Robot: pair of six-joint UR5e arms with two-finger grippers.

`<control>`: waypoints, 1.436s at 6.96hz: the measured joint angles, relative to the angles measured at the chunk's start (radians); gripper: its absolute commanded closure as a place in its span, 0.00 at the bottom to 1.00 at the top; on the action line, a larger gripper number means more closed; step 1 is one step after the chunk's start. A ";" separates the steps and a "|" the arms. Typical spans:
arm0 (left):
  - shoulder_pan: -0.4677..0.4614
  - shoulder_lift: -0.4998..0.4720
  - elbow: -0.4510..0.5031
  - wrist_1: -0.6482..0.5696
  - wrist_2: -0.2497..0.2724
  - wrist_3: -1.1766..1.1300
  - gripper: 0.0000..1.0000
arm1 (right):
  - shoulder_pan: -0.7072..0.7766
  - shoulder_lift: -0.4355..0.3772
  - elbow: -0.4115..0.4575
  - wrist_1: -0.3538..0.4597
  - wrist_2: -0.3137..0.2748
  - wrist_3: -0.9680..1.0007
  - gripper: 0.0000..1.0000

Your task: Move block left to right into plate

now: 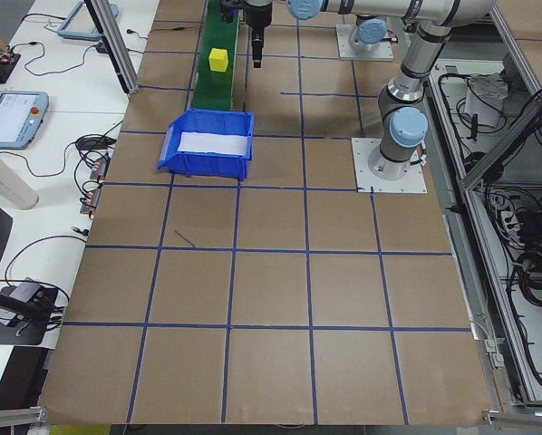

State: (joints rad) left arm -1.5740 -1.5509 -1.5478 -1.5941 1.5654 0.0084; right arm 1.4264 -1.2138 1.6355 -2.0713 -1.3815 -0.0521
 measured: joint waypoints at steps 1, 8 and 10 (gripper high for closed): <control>0.000 0.000 0.000 0.000 0.000 0.001 0.00 | 0.005 0.008 -0.002 -0.001 0.030 0.021 0.00; 0.004 0.001 0.000 -0.003 0.003 0.028 0.00 | 0.008 0.047 -0.027 0.001 0.054 0.072 0.00; 0.007 0.001 0.000 -0.003 0.004 0.031 0.00 | 0.009 0.048 -0.029 0.006 0.055 0.075 0.00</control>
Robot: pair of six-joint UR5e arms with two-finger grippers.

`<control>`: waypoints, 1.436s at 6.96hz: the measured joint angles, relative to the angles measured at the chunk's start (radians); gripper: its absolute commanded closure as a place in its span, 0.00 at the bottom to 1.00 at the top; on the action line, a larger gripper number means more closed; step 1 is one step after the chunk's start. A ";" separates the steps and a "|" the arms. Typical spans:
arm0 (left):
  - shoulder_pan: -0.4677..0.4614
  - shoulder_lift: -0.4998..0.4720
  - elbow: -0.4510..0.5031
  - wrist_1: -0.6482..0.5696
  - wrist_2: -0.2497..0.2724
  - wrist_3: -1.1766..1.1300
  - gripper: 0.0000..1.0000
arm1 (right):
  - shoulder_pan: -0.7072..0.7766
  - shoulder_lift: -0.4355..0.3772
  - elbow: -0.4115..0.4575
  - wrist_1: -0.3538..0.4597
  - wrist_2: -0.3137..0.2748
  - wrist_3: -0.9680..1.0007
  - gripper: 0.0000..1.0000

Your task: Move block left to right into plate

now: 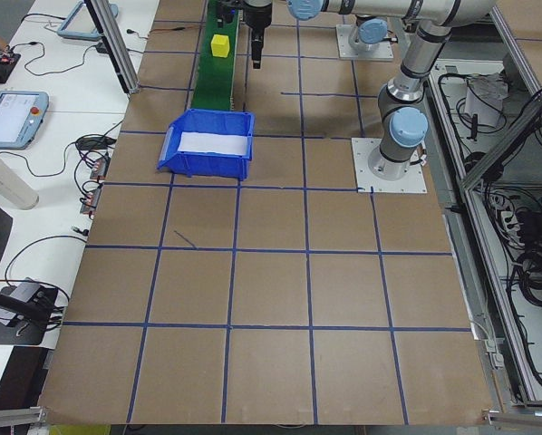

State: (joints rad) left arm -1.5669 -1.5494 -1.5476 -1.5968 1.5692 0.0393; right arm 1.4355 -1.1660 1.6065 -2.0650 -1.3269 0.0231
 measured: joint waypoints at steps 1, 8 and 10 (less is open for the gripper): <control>0.000 0.000 0.000 0.000 0.000 0.000 0.00 | 0.000 0.002 0.000 0.001 0.000 0.000 0.00; 0.003 0.000 0.000 0.004 -0.004 -0.001 0.00 | 0.000 0.012 -0.002 0.002 -0.001 -0.006 0.00; 0.004 0.000 0.000 0.004 -0.005 0.002 0.00 | 0.000 0.021 0.001 0.001 -0.004 -0.017 0.16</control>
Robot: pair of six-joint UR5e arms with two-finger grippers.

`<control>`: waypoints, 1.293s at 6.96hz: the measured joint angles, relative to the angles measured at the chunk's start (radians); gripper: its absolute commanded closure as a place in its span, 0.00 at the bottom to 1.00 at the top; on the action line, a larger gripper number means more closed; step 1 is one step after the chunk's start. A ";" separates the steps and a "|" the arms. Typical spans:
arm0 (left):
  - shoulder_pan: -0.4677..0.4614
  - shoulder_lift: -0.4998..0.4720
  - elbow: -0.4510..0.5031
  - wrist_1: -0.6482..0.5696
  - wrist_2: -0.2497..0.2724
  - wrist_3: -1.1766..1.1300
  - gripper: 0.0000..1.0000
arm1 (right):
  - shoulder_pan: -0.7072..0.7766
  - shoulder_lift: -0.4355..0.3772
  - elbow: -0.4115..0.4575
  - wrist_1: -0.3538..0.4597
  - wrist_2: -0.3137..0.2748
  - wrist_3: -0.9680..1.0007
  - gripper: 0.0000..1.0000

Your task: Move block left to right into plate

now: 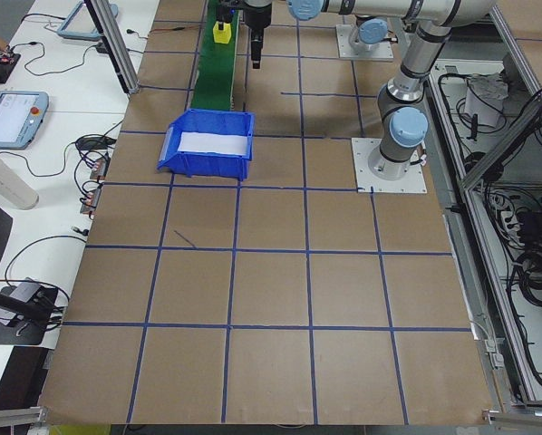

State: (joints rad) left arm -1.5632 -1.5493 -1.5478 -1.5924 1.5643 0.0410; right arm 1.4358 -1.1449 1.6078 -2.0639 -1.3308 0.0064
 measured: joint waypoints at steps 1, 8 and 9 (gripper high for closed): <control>0.001 0.000 0.000 0.000 -0.001 0.000 0.00 | 0.000 0.008 0.003 -0.002 -0.009 -0.009 0.59; 0.002 0.000 0.000 0.000 -0.001 0.000 0.00 | -0.105 -0.152 0.012 0.070 -0.259 -0.382 0.72; 0.002 0.000 0.000 0.000 -0.001 0.000 0.00 | -0.198 -0.177 0.020 0.107 -0.279 -0.503 0.69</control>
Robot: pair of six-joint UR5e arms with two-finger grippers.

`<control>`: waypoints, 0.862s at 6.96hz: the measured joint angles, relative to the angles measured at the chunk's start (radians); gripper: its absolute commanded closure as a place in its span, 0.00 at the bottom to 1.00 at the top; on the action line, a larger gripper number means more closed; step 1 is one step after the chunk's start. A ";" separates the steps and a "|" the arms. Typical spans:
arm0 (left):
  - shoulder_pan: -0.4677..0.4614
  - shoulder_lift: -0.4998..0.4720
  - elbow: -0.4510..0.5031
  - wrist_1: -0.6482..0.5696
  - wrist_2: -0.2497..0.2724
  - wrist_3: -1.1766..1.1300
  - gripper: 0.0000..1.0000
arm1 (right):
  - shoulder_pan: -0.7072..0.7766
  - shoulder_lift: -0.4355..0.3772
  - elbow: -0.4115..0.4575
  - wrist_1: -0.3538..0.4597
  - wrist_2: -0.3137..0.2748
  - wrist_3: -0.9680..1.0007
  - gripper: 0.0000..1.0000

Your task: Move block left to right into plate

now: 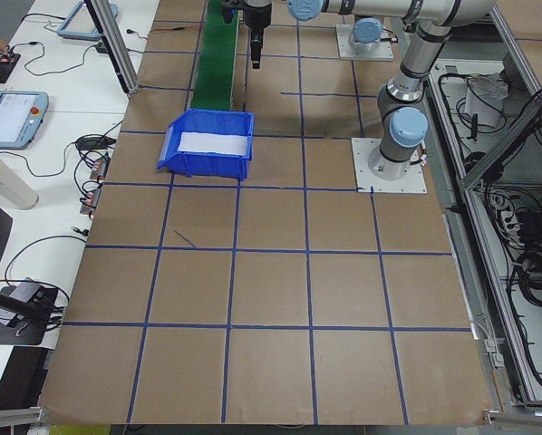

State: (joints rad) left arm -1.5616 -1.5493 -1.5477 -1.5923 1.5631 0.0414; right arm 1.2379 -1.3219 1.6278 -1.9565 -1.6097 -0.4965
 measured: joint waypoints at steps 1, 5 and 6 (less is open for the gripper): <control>0.000 0.000 0.000 0.000 0.000 0.000 0.00 | -0.114 -0.010 0.014 0.018 -0.008 -0.134 0.69; 0.000 0.000 0.000 0.000 0.001 0.000 0.00 | -0.545 -0.013 0.056 0.047 -0.010 -0.568 0.69; 0.000 0.000 0.000 0.000 0.001 0.000 0.00 | -0.630 -0.009 0.079 0.063 -0.007 -0.644 0.69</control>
State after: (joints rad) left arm -1.5617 -1.5493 -1.5478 -1.5923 1.5646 0.0414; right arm 0.6079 -1.3305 1.7071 -1.8937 -1.6163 -1.1401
